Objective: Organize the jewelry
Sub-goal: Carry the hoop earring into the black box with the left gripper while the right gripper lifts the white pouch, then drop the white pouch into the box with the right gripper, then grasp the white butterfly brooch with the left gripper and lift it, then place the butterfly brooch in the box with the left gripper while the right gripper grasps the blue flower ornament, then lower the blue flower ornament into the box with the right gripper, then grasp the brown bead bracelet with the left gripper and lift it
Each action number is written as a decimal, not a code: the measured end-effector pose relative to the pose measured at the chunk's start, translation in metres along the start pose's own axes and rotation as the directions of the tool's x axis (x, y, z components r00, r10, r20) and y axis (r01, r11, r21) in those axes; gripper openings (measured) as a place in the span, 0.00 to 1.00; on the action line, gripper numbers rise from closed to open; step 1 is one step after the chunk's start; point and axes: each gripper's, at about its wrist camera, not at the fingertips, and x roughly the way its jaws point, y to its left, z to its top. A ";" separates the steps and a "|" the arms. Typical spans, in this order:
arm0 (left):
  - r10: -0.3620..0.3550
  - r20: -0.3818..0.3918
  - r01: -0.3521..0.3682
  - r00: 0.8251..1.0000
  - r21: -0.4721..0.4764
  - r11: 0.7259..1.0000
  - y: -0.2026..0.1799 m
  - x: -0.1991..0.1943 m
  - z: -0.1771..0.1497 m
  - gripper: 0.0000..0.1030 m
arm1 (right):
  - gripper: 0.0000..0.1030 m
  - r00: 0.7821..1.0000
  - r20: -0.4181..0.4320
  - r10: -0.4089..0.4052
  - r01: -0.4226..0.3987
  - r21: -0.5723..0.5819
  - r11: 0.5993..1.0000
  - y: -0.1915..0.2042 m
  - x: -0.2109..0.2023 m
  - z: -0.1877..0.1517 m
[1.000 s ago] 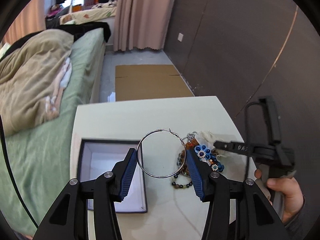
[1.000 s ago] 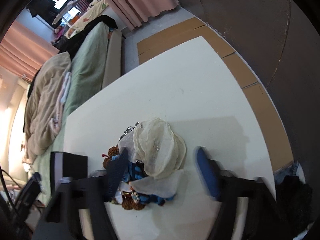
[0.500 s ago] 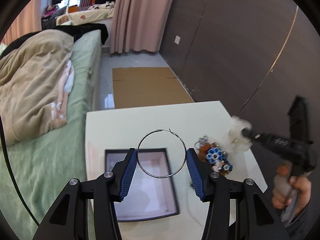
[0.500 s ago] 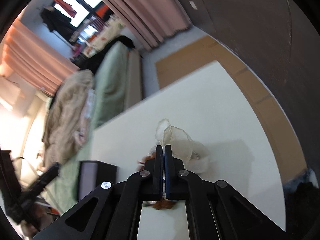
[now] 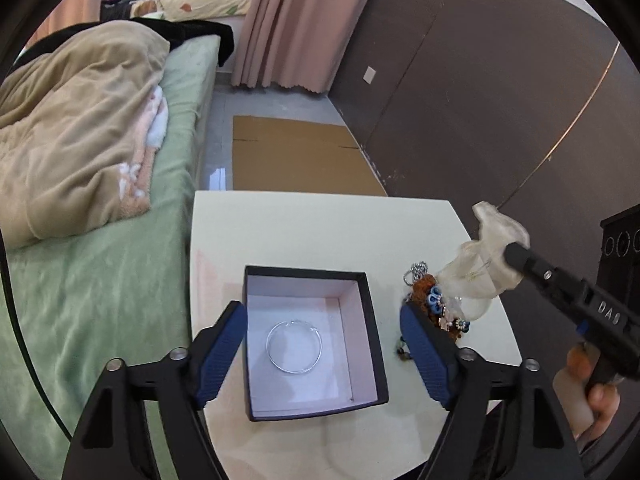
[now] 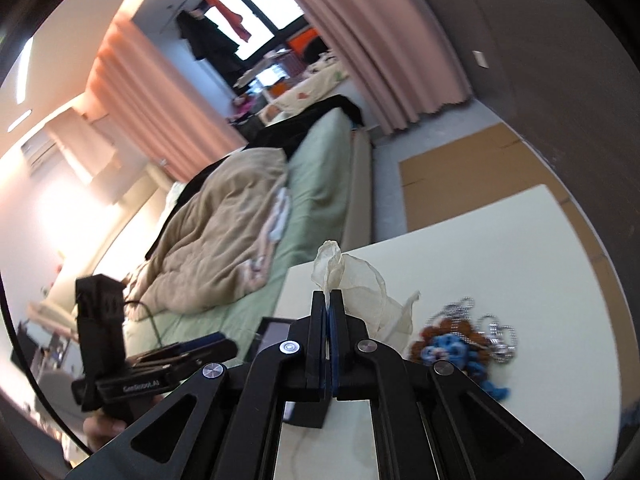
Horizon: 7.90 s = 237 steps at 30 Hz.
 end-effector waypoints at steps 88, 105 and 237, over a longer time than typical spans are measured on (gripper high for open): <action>0.044 -0.215 0.031 0.976 0.333 0.942 -0.151 0.129 -0.036 0.35 | 0.85 0.935 -0.232 -0.269 0.328 0.272 0.905 -0.146 -0.059 -0.021; -0.020 -0.142 0.063 0.990 0.305 0.950 -0.141 0.099 -0.023 0.22 | 0.85 0.925 -0.265 -0.274 0.337 0.234 0.912 -0.131 -0.037 -0.021; 0.030 -0.155 -0.009 0.987 0.131 0.991 -0.117 0.078 0.015 0.54 | 0.63 0.963 -0.227 -0.148 0.211 0.286 0.935 -0.122 -0.038 -0.013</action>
